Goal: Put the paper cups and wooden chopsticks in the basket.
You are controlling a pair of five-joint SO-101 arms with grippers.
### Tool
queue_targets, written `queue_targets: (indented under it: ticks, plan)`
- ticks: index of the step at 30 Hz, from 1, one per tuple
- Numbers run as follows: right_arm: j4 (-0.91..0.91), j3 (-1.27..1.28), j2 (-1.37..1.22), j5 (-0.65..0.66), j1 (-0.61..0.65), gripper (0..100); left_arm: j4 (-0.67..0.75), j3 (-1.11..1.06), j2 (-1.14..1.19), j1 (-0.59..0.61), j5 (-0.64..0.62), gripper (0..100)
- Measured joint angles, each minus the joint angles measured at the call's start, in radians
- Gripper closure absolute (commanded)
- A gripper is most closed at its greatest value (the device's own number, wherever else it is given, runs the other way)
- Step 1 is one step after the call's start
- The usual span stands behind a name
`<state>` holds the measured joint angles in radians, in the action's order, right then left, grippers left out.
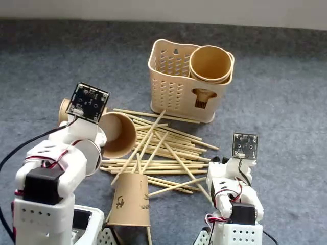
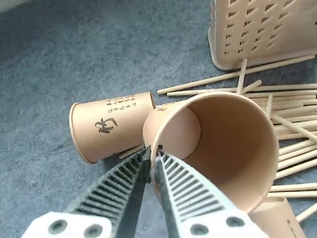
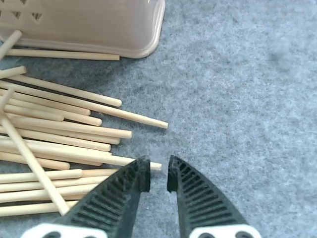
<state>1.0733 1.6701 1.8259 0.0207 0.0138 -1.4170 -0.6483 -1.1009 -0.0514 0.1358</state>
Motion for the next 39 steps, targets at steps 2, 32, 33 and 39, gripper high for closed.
queue_targets:
  ticks: [2,32,33,39]
  plan:
    - [0.000,0.000,0.000,0.000,0.000,93.2,0.000,0.032,0.000,0.000,-0.026,99]
    - [0.000,0.000,0.000,0.000,0.000,93.3,0.298,0.176,-0.003,-0.298,-0.222,99]
    - [0.000,0.000,0.000,0.000,0.000,93.3,0.310,0.176,-0.003,-0.296,-0.232,99]
    - [0.000,0.000,0.000,0.000,0.000,93.3,0.434,0.117,-0.008,-0.296,-0.281,99]
